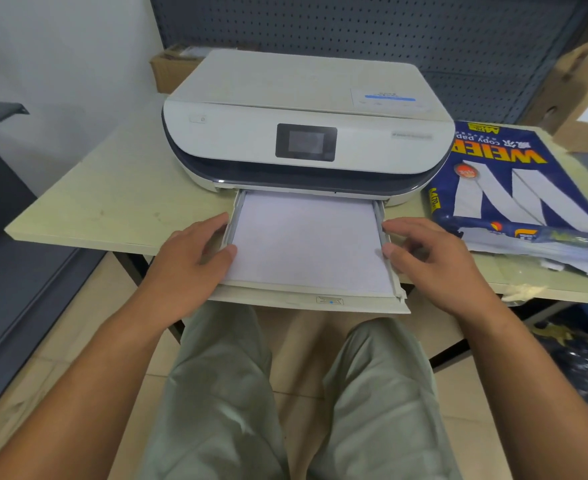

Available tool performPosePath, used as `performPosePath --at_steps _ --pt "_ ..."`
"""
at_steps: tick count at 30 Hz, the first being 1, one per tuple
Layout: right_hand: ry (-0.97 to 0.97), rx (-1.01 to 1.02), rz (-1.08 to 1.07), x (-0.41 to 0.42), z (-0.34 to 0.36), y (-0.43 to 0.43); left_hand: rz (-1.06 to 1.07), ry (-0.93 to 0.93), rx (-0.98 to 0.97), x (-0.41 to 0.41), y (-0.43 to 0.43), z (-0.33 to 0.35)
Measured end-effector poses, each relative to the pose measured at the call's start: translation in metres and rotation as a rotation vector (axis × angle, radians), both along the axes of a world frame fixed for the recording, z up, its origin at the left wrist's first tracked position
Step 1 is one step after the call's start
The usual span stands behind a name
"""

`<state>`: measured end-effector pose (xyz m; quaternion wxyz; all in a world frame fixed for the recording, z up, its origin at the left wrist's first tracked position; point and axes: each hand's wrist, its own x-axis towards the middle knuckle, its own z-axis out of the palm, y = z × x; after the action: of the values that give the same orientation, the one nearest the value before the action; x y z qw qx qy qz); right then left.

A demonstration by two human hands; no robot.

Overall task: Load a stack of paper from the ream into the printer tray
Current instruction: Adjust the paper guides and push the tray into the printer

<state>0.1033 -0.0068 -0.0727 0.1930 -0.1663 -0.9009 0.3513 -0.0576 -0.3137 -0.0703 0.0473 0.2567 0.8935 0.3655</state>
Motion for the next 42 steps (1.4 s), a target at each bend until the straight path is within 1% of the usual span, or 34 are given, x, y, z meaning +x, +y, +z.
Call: performPosePath --at_steps 3,6,8,12,14,18,24,29,35,42 --pt "0.01 -0.076 0.055 0.014 0.003 -0.003 -0.013 -0.066 0.134 0.011 -0.018 0.0" --pt "-0.009 -0.089 0.108 0.035 0.007 -0.011 -0.018 -0.089 0.232 0.025 -0.038 -0.011" --pt "-0.049 -0.05 0.135 0.046 0.007 -0.017 -0.021 -0.036 0.224 0.033 -0.045 -0.02" --pt "-0.102 0.129 0.162 0.054 0.004 -0.034 -0.054 0.193 0.138 0.045 -0.045 -0.018" --pt "-0.104 0.16 0.15 0.054 0.003 -0.039 -0.094 0.233 0.108 0.047 -0.04 -0.013" --pt "-0.079 0.151 0.132 0.052 0.001 -0.04 -0.169 0.273 0.063 0.044 -0.032 -0.007" --pt "-0.043 0.165 0.112 0.052 -0.001 -0.038 -0.188 0.268 0.078 0.038 -0.03 -0.009" --pt "-0.024 0.174 0.124 0.05 -0.002 -0.039 -0.213 0.258 0.14 0.037 -0.027 -0.014" --pt "0.019 0.29 0.067 0.038 -0.008 -0.037 -0.128 0.285 0.14 0.031 -0.02 -0.016" --pt "0.064 0.357 0.038 0.021 -0.008 -0.027 -0.014 0.181 0.2 0.017 -0.007 -0.011"
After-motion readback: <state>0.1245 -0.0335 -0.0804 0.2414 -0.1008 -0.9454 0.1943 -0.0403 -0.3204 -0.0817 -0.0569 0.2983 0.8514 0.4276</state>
